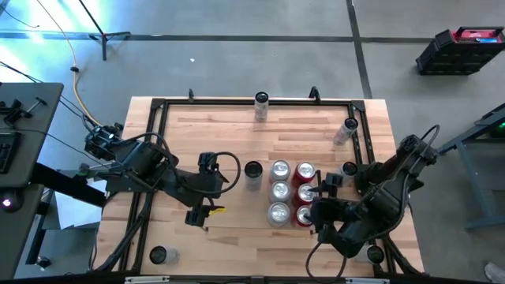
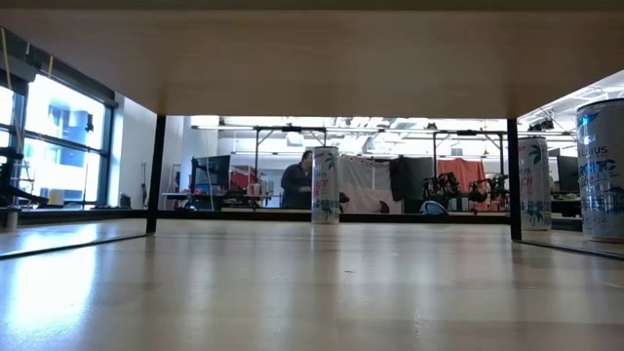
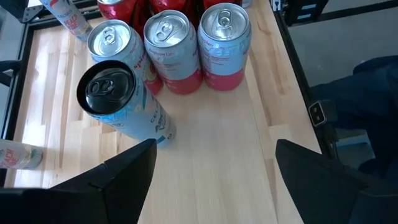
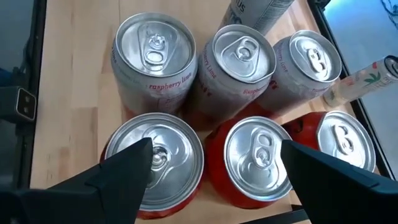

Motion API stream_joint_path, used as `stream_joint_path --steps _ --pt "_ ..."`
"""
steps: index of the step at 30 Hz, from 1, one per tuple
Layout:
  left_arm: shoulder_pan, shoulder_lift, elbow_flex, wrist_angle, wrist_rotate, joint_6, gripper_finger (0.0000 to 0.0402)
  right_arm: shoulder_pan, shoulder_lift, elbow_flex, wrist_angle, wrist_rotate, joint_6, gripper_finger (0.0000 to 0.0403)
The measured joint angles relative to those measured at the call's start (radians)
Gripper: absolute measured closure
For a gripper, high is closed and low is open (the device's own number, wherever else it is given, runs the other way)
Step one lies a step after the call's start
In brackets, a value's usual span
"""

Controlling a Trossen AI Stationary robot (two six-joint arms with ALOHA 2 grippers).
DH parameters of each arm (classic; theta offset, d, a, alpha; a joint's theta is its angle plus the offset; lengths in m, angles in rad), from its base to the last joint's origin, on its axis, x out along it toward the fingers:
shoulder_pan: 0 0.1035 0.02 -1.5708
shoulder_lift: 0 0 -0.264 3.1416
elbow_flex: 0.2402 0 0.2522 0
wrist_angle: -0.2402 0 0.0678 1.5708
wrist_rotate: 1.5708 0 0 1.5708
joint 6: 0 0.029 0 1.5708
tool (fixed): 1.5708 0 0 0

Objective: Place canned beverage on shelf
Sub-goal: Adjust the pink-white and red-black soda cans on the shelf

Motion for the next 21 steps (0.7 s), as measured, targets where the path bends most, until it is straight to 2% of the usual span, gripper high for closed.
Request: stream_joint_path --steps 21 --pt "-0.001 0.0 0.0 0.0 0.0 -0.018 0.008 -0.004 -0.002 0.0 -0.042 0.001 0.026 0.0061"
